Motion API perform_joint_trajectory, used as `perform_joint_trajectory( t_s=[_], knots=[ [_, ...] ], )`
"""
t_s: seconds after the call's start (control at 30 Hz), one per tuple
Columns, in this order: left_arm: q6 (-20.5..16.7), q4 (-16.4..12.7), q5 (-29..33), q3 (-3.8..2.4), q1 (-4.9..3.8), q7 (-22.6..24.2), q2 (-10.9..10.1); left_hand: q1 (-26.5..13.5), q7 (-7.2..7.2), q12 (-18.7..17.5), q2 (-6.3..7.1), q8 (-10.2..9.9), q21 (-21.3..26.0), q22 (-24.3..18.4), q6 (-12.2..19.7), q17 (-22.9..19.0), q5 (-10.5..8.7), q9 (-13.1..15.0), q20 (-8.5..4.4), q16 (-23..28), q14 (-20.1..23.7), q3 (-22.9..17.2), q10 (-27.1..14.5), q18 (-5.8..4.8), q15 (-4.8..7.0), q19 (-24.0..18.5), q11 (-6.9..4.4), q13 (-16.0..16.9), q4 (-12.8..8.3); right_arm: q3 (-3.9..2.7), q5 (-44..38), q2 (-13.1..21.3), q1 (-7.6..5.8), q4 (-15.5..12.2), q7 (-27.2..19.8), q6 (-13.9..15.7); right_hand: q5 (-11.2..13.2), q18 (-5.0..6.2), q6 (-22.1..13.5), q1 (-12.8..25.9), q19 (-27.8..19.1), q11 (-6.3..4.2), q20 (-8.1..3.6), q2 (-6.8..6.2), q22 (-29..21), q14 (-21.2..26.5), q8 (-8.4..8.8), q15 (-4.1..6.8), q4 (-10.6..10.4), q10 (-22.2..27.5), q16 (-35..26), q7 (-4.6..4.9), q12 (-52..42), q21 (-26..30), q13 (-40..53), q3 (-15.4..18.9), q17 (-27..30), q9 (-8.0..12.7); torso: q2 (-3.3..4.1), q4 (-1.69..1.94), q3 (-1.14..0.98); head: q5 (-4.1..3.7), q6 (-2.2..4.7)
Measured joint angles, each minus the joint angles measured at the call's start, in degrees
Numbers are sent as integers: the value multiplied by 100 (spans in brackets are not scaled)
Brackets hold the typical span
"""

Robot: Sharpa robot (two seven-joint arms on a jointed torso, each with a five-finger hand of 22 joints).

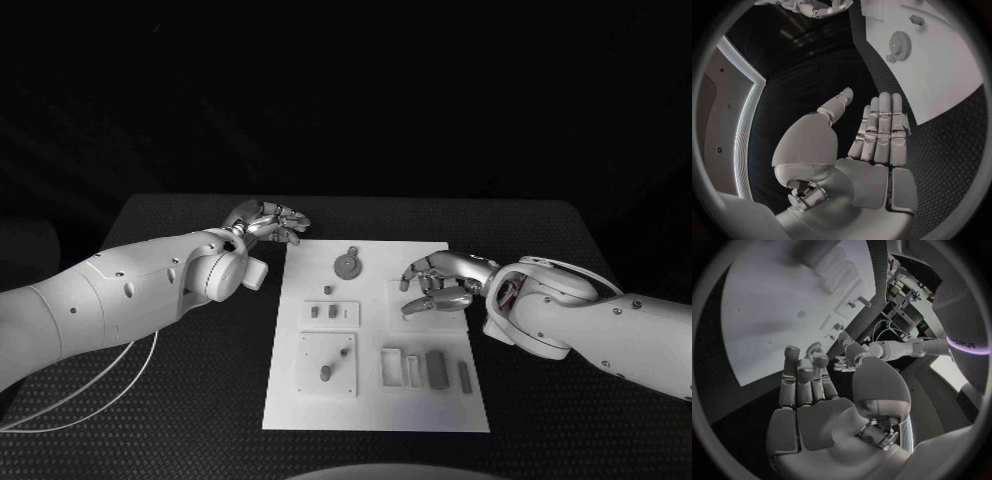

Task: Assemble the parts on the task board

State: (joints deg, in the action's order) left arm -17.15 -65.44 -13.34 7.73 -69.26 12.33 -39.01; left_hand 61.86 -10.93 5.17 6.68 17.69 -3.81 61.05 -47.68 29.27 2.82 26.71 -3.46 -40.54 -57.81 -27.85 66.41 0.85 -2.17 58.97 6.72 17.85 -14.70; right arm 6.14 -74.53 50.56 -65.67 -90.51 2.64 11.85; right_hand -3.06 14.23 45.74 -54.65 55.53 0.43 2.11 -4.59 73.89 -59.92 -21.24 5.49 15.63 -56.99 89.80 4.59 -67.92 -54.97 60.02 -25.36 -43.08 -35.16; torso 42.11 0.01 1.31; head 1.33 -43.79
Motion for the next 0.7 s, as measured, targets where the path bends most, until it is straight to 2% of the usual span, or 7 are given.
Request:
perform_joint_trajectory(
  t_s=[0.03,0.07,0.2,0.37,0.43,0.53,0.7],
  knots=[
    [0,5,0,0,0,0,9,0,7,0,0,0,0,0,-7,5,0,3,0,22,0,0,0,0,0,0,0,3,0,1,60,40,0,25,61,-107,0,0,602,22,29,-64,-29,-23,0,-42,-58,39,5,39,26,14,-31,0,-5,27,-4,-79,-1,-2,0,-16,13],
    [0,10,0,0,0,0,21,0,26,0,0,0,0,0,-26,10,0,3,0,24,0,0,0,0,0,0,0,3,0,5,129,101,0,25,139,-243,0,0,773,67,53,-85,-46,-24,0,-73,-90,53,-4,1,61,31,-59,1,-5,38,-14,-143,-2,-3,1,-30,23],
    [3,11,0,0,0,0,37,-23,72,0,-23,6,0,0,-72,20,0,12,0,24,0,0,0,0,0,0,0,20,0,13,317,293,6,-92,419,-656,0,0,853,255,202,-110,-95,46,0,-167,-105,102,-115,-147,169,65,-153,-76,-7,89,-73,-271,-7,-3,1,-70,37],
    [3,15,0,3,0,0,47,-27,92,0,-27,27,0,0,-92,27,0,17,0,44,0,0,0,0,1,0,0,31,0,15,541,595,7,-351,802,-1141,0,-11,932,528,338,-145,-232,93,0,-316,-72,134,-271,-303,194,82,-168,-104,-73,91,-88,-309,-7,-7,-2,-99,33],
    [5,12,0,5,0,-1,47,-27,92,0,-27,27,0,0,-92,27,0,18,0,44,0,6,20,0,0,0,-21,37,6,18,654,730,7,-441,975,-1312,0,-39,980,700,386,-167,-244,77,-5,-367,-39,141,-371,-367,194,53,-168,-104,-101,113,-88,-309,-7,-7,-3,-111,18],
    [7,10,0,9,0,-1,39,-27,92,0,-27,27,0,0,-92,27,0,17,0,44,0,16,20,0,1,0,-20,37,16,19,851,919,7,-601,1251,-1530,0,-1,1097,994,449,-207,-286,37,-11,-453,-39,184,-531,-469,194,8,-168,-104,-138,148,-93,-299,-8,-7,0,-135,-13],
    [11,14,0,20,1,-4,32,-27,92,0,-27,27,0,1,-92,33,0,17,0,44,0,16,20,0,1,0,-21,43,16,19,1041,1053,7,-789,1599,-1741,0,18,1321,1296,563,-290,-375,-106,-11,-741,-39,206,-672,-610,193,-77,-217,-105,-142,148,-490,-281,-12,-11,3,-157,-59]
  ],
)
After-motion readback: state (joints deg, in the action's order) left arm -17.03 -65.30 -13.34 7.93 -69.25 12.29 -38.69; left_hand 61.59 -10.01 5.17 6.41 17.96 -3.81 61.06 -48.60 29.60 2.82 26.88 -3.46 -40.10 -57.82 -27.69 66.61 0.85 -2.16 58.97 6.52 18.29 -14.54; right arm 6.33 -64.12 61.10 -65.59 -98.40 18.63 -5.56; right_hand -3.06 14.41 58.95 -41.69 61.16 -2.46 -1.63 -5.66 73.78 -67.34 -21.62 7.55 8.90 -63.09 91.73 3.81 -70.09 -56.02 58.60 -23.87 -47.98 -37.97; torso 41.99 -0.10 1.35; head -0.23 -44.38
